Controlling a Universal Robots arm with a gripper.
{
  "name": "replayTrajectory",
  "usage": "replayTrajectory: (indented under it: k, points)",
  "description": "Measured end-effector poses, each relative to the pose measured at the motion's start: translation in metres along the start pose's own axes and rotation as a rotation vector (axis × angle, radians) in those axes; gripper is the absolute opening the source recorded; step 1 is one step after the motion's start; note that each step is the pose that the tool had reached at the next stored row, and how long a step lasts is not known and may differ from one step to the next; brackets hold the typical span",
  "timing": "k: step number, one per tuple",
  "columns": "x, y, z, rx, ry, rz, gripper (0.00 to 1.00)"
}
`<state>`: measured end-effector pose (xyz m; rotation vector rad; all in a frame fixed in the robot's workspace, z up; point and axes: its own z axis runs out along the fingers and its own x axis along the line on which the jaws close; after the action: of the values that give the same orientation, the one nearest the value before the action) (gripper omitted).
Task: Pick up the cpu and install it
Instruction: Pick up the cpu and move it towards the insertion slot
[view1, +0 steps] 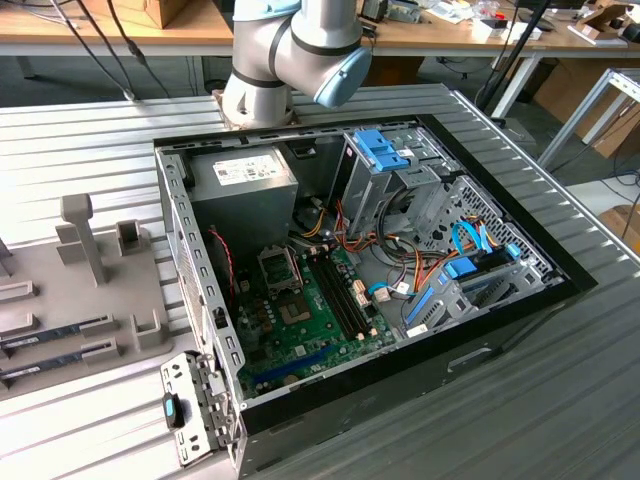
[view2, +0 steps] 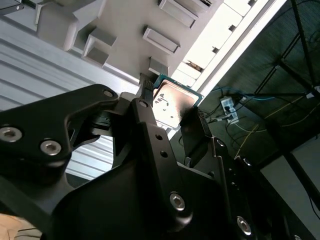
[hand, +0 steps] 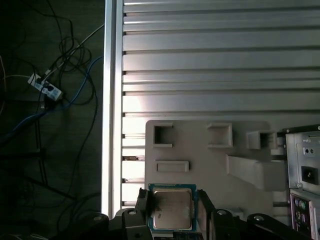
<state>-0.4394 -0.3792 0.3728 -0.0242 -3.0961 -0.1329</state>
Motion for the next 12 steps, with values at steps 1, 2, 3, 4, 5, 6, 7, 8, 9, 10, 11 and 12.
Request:
replayTrajectory:
  k: [1,2,3,4,5,6,7,8,9,10,11,12]
  points:
    - [0.0001,0.0001,-0.0013,-0.0008,-0.0001,0.000,0.47]
    - [0.0001,0.0002,-0.0022,-0.0014,0.0000,0.000,0.47]
    - [0.0002,0.0004,-0.0042,-0.0025,0.0000,0.000,0.47]
    - [0.0006,0.0011,-0.0124,-0.0077,0.0001,0.000,0.47]
    - [0.0009,0.0017,-0.0193,-0.0149,0.0002,-0.001,0.47]
    - [0.0009,0.0017,-0.0201,-0.0157,0.0001,-0.001,0.47]
    - [0.0009,0.0017,-0.0202,-0.0157,0.0002,-0.001,0.47]
    - [0.0009,0.0017,-0.0202,-0.0157,0.0002,-0.001,0.47]
    - [0.0009,0.0017,-0.0202,-0.0156,0.0002,-0.001,0.47]
    - [0.0008,0.0017,-0.0203,-0.0156,0.0003,-0.001,0.47]
    - [0.0006,0.0014,-0.0203,-0.0156,0.0003,-0.001,0.47]
    - [0.0004,0.0012,-0.0203,-0.0157,0.0003,-0.001,0.47]
